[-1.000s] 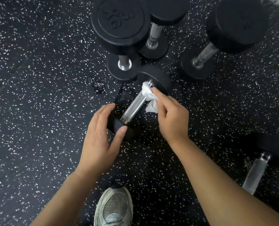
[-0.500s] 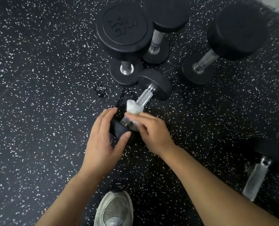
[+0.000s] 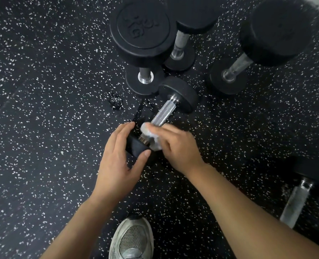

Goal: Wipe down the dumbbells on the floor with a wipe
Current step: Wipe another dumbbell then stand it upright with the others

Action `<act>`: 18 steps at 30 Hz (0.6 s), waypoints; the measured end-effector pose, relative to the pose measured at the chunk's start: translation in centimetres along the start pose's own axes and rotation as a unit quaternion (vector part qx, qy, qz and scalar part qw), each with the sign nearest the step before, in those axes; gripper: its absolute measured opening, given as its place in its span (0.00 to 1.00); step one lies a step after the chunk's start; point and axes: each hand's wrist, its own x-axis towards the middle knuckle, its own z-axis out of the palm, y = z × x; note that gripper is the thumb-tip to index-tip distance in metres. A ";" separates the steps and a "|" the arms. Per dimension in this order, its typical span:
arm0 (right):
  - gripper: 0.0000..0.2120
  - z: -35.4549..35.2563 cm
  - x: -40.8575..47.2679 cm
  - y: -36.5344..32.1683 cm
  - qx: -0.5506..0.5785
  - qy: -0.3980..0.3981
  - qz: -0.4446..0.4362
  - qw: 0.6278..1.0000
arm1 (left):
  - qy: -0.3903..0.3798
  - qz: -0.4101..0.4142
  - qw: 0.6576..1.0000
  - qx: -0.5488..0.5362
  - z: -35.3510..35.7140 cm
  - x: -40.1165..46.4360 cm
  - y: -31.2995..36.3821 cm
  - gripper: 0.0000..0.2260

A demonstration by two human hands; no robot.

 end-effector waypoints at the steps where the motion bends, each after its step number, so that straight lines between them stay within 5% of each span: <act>1: 0.20 -0.1 -0.3 0.0 0.004 -0.035 -0.033 0.999 | 0.002 0.000 1.000 -0.003 0.0 0.0 0.0 0.32; 3: 0.20 -0.6 -0.3 -0.1 0.001 -0.049 -0.062 0.997 | 0.004 0.003 1.000 -0.006 0.1 -0.1 0.0 0.32; 7: 0.18 -1.7 1.0 0.9 -0.035 0.156 0.049 0.986 | 0.008 0.007 1.000 0.006 0.1 -0.2 0.4 0.31; 9: 0.18 -1.6 1.3 1.6 -0.060 0.186 0.104 0.975 | 0.006 0.003 1.000 0.007 0.1 -0.3 0.5 0.32; 15: 0.18 0.1 -1.4 -0.4 0.009 -0.020 -0.003 1.000 | 0.017 0.027 0.999 0.000 0.2 -0.5 0.4 0.29; 18: 0.18 -1.1 -1.5 0.0 0.045 0.008 0.014 0.999 | 0.021 0.028 0.999 -0.009 0.2 -0.9 0.7 0.28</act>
